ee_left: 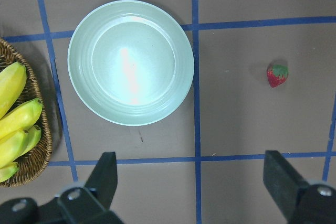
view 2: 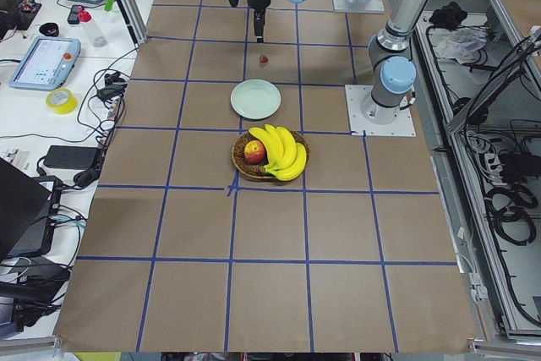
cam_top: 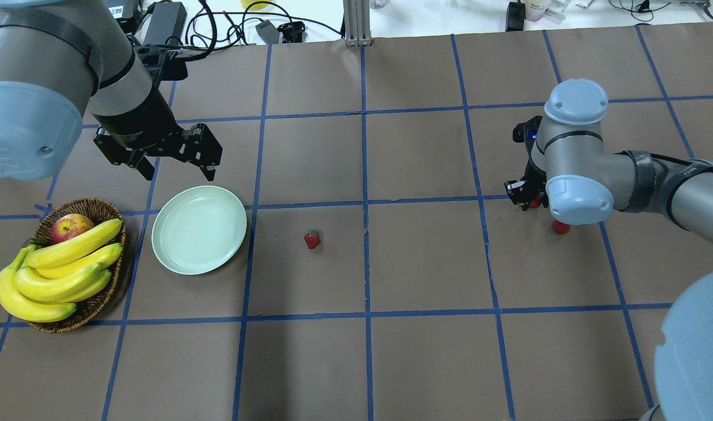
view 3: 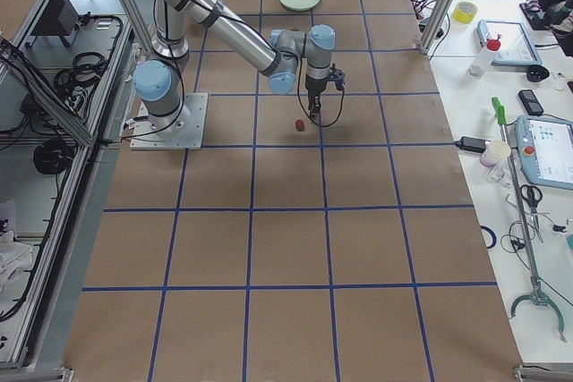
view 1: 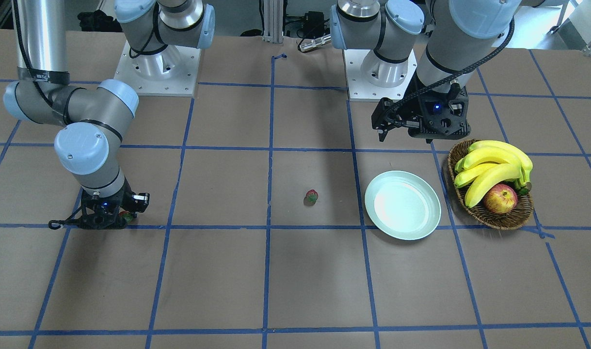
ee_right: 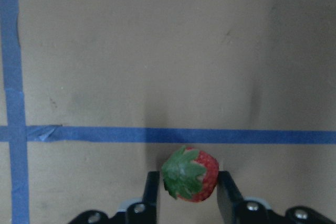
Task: Collect all strawberries into plate
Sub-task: 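Carry the strawberry and set it beside the first strawberry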
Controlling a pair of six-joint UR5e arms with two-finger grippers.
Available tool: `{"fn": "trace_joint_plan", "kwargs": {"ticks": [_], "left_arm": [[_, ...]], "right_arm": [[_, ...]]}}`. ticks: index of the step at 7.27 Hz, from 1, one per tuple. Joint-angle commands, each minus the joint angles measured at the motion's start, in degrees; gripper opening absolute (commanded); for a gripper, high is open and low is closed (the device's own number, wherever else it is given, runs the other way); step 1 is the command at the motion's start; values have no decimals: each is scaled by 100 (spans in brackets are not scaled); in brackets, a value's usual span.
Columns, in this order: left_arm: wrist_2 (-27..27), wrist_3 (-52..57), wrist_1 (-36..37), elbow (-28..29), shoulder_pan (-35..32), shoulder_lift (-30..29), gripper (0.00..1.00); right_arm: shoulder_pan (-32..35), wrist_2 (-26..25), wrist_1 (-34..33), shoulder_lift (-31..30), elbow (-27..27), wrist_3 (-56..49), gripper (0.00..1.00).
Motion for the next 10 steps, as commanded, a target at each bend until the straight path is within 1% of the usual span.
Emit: {"fn": "trace_joint_plan", "kwargs": {"ticks": [1,2,3,4,6,7,8,9,10], "left_arm": [[3,-4,2,-24,0,18,100],[-5,-4,10,-24,0,26,100],[3,5,2,-24,0,26,100],[-5,-4,10,-24,0,35,100],[-5,5,10,-15,0,26,100],[3,5,2,-24,0,35,100],[-5,5,28,-15,0,44,100],[-5,-30,193,46,0,-17,100],[12,-13,273,-23,9,9,100]], "right_arm": [[-12,41,-83,69,-20,7,50],[-12,41,-84,69,-29,7,46],[-12,41,-84,69,-37,7,25],[-12,32,-75,60,-72,-2,10],[23,58,21,-123,-90,164,11],[162,215,170,-272,-134,443,12],[677,835,337,-387,-134,855,12],[1457,997,330,-379,-125,2025,12],[2169,1182,303,-292,-134,2837,12]]}}
